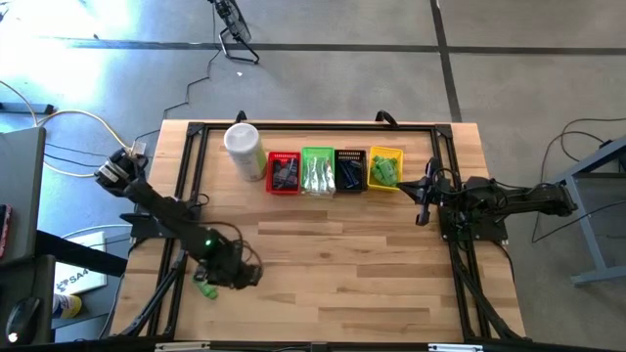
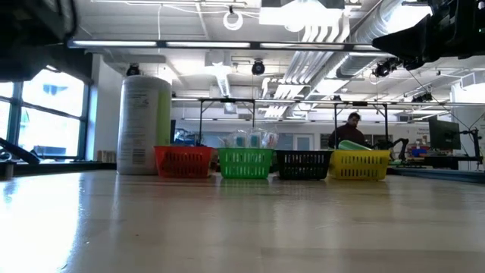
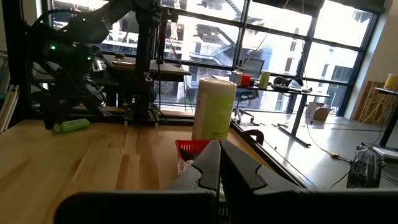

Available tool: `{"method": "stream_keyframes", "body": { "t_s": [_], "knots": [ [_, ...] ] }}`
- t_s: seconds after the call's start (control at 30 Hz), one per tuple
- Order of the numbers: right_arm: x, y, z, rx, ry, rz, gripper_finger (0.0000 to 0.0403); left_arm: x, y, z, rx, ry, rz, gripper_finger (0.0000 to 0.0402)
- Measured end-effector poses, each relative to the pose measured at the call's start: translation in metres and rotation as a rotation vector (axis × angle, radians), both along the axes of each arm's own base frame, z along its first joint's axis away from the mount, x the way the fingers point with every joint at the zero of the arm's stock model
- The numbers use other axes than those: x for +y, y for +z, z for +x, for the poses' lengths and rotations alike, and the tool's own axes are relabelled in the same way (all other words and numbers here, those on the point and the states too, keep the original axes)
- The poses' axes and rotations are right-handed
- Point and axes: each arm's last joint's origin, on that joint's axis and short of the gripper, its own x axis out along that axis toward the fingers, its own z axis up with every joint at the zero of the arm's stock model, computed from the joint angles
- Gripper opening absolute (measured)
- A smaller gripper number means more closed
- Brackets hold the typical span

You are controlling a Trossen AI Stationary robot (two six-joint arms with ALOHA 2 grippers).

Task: Pick & Place Travel size toiletries
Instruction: Put the green shampoo into the yellow bin

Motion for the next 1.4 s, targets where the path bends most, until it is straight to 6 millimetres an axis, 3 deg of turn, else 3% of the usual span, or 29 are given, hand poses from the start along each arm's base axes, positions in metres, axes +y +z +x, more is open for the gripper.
{"method": "stream_keyframes", "body": {
  "t_s": [0.17, 0.33, 0.5, 0.57, 0.73, 0.93, 1.07, 1.4],
  "knots": [
    [0.0, 0.0, 0.0, 0.001, 0.0, -0.002, 0.0002, -0.014, -0.002, -0.018, 0.104, 0.069, 0.016, 0.0183],
    [0.0, 0.0, 0.0, 0.002, 0.0, -0.005, 0.0002, -0.018, -0.004, -0.033, 0.191, 0.1, 0.066, 0.0107],
    [0.0, 0.0, 0.0, 0.003, 0.001, -0.006, 0.0002, -0.015, -0.005, -0.037, 0.227, 0.102, 0.11, 0.0023],
    [0.0, 0.0, 0.0, 0.003, 0.001, -0.006, 0.0002, -0.015, -0.005, -0.037, 0.219, 0.105, 0.118, 0.0007],
    [0.0, 0.0, 0.0, 0.005, 0.0, -0.012, 0.0002, -0.018, -0.005, -0.034, 0.242, 0.103, 0.147, 0.0006],
    [0.0, 0.0, 0.0, 0.007, -0.001, -0.024, 0.0002, -0.028, 0.013, -0.025, 0.312, 0.071, 0.227, 0.0001],
    [0.0, 0.0, 0.0, 0.007, -0.001, -0.024, 0.0002, -0.035, 0.019, -0.029, 0.393, 0.038, 0.308, 0.0001],
    [0.0, 0.0, 0.0, 0.007, -0.001, -0.024, 0.0002, -0.062, -0.015, -0.039, 0.553, -0.003, 0.357, 0.0]
  ]
}}
